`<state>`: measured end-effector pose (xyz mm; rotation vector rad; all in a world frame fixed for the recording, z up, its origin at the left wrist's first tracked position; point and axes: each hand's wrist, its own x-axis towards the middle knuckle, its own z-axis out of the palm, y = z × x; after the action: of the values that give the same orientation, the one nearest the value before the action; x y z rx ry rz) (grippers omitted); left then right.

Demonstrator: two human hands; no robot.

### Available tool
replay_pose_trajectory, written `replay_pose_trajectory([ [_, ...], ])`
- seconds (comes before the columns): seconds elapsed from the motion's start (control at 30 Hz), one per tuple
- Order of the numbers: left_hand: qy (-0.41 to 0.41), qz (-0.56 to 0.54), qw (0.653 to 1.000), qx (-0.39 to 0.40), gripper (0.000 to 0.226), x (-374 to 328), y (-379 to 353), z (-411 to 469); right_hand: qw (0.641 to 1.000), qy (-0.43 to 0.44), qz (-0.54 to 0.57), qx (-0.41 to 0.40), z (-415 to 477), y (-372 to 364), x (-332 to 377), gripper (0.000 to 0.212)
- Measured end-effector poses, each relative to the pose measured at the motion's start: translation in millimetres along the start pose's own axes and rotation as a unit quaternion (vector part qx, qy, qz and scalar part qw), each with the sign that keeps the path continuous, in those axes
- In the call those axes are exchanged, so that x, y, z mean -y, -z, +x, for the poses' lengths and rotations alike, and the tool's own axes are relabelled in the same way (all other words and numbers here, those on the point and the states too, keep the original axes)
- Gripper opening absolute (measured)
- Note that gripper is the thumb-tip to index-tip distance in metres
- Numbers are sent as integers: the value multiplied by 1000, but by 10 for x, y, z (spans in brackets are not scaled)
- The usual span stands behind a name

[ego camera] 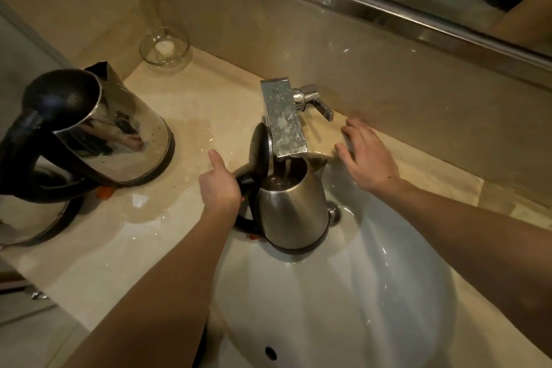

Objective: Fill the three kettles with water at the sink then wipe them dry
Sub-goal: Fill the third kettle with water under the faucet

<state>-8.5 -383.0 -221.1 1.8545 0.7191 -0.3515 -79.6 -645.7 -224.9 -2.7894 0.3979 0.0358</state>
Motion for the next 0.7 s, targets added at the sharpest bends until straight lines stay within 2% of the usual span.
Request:
replay_pose_trajectory([
  [0.27, -23, -12, 1000, -14, 66, 13, -8, -9, 1000, 14, 7, -11, 31, 7, -21, 56],
  [0.5, -26, -10, 999, -18, 65, 7, -13, 8, 999, 35, -10, 9, 50, 42, -36, 61],
  [0.7, -29, 0, 999, -22, 61, 3, -29, -15, 997, 44, -60, -13, 109, 6, -53, 51],
])
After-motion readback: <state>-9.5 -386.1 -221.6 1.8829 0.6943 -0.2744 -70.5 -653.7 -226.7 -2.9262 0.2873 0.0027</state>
